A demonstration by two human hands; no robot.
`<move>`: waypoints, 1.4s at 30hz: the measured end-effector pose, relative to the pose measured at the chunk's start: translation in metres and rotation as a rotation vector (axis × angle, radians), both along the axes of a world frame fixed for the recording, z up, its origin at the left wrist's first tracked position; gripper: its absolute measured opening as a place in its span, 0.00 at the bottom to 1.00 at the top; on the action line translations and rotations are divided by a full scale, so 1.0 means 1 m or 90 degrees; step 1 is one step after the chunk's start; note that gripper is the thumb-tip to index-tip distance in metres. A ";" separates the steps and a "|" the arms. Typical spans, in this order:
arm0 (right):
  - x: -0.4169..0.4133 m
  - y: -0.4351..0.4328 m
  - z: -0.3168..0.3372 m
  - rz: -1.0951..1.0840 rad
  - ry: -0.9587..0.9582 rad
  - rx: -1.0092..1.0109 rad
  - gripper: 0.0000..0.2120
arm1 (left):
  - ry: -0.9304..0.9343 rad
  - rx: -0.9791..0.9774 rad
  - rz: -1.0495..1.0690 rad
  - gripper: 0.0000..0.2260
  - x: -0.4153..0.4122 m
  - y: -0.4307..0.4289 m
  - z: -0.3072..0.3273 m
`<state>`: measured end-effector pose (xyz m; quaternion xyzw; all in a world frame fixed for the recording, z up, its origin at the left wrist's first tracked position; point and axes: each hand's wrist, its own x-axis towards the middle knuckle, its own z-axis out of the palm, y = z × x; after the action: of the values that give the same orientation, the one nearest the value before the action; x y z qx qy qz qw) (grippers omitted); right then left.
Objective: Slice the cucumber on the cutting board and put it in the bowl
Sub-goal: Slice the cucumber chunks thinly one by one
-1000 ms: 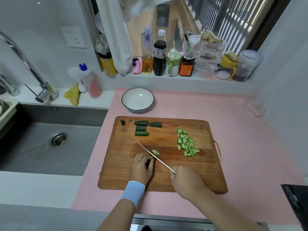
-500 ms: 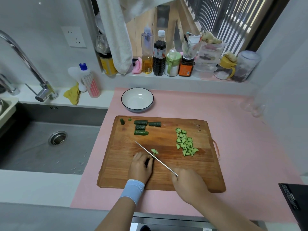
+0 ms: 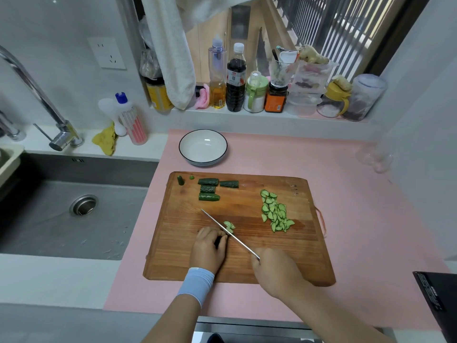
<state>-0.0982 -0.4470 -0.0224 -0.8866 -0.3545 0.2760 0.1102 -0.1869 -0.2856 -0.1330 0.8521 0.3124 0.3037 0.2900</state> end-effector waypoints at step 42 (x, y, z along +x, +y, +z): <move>-0.004 0.013 0.006 0.029 -0.003 0.013 0.10 | 0.011 0.030 0.009 0.07 -0.004 -0.003 0.003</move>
<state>-0.1026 -0.4341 -0.0164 -0.8779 -0.3774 0.2726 0.1120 -0.1910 -0.2890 -0.1298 0.8591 0.3132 0.3058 0.2653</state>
